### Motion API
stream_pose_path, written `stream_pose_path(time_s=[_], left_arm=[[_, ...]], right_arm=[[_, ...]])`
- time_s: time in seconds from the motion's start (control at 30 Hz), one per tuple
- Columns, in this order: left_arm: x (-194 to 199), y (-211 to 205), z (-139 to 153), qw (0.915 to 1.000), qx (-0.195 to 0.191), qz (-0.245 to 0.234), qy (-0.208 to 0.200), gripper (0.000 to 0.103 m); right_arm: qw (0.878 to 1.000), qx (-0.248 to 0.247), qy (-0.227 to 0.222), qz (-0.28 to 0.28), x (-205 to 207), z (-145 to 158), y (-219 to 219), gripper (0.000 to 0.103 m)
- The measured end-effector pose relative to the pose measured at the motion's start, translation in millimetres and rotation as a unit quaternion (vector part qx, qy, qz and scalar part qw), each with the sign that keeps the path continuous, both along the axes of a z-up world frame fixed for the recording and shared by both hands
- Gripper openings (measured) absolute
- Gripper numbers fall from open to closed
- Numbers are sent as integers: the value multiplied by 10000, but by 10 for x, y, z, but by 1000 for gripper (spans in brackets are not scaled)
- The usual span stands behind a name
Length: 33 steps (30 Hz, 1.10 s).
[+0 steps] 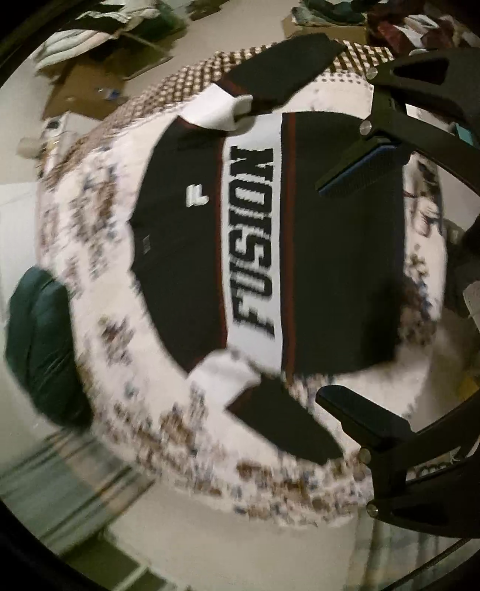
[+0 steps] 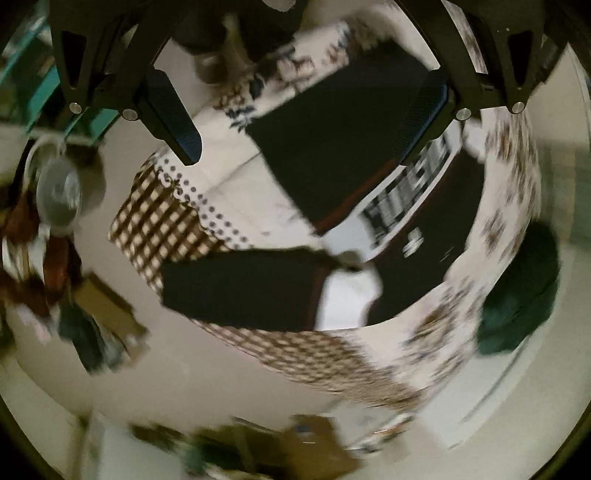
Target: Fold small clothes
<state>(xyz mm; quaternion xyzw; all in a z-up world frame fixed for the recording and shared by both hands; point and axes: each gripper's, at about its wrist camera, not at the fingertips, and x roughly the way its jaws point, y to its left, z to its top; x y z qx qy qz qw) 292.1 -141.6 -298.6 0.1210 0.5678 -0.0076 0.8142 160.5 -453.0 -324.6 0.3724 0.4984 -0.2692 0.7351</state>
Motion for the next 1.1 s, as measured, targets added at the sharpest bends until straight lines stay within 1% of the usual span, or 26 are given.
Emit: stream_pose_path(time_s=[0.03,0.07,0.1,0.13,0.17,0.2,0.23,0.3,0.33,0.37,0.4,0.47,0.53,0.6,0.67,0.77,0.8,0.83,0.9,0.93,0.97,1.0,1.03,1.1], left_arm=[[132,-71,-227,9999,-31,-34,94,103],[198,-111,-377,9999,-56,-64,148,103],[288,-167,-556,9997,-48,-92,230,103],[377,-225,-770,9994,-36,-137,310,103],[436,-273,-922,9992,-24,-185,367,103],[533,-354,-1164,9986,47,-264,457,103],[561,-392,-1297,9982,107,-319,498,103],[668,-487,-1640,9969,246,-440,598,103],[702,-516,-1766,9964,285,-471,647,103],[735,-539,-1885,9958,313,-482,711,103],[771,-570,-2053,9949,364,-466,814,103],[840,-638,-2253,9940,441,-449,895,103],[897,-676,-2374,9941,463,-397,893,103],[931,-681,-2481,9942,455,-280,935,103],[991,-663,-2590,9940,323,-63,1045,103],[1055,-629,-2645,9937,144,163,1102,103],[1068,-628,-2659,9935,98,223,1115,103],[1071,-627,-2662,9934,71,263,1113,103],[1068,-635,-2665,9936,85,264,1096,103],[1060,-644,-2662,9938,99,254,1082,103],[1057,-658,-2665,9938,99,260,1072,103],[1044,-661,-2658,9939,94,277,1066,103],[1051,-690,-2661,9939,103,284,1061,103],[1085,-655,-2651,9937,132,297,1074,103]], right_arm=[[9997,59,12,-237,-13,-210,-98,103],[9987,145,-26,-485,-38,-424,-194,103],[9967,239,-62,-773,-49,-693,-337,103],[9942,321,-87,-1020,-67,-894,-458,103],[9906,411,-108,-1297,-109,-1110,-568,103],[9845,615,-217,-1629,-176,-1361,-702,103],[9776,777,-334,-1925,-233,-1572,-817,103],[9629,941,-500,-2480,-337,-2003,-1026,103],[9566,977,-556,-2690,-372,-2176,-1098,103],[9486,1003,-673,-2925,-415,-2416,-1222,103],[9424,1043,-744,-3089,-438,-2553,-1281,103],[9261,1171,-1094,-3416,-466,-2840,-1424,103],[9107,1177,-1440,-3689,-472,-3084,-1577,103],[8998,1134,-1738,-3838,-448,-3271,-1712,103],[8950,1088,-1869,-3902,-396,-3408,-1804,102],[8953,887,-1919,-3922,-267,-3559,-1944,99],[8938,769,-1922,-3979,-245,-3593,-1985,95],[8902,644,-1892,-4095,-254,-3617,-2033,87],[8776,651,-2001,-4306,-279,-3648,-2175,85],[8662,641,-2080,-4498,-290,-3678,-2250,77],[8615,686,-2073,-4585,-305,-3700,-2319,65],[8620,679,-1924,-4640,-332,-3692,-2401,29],[8656,660,-1856,-4603,-335,-3678,-2472,16],[8724,623,-1912,-4456,-358,-3581,-2654,15]])
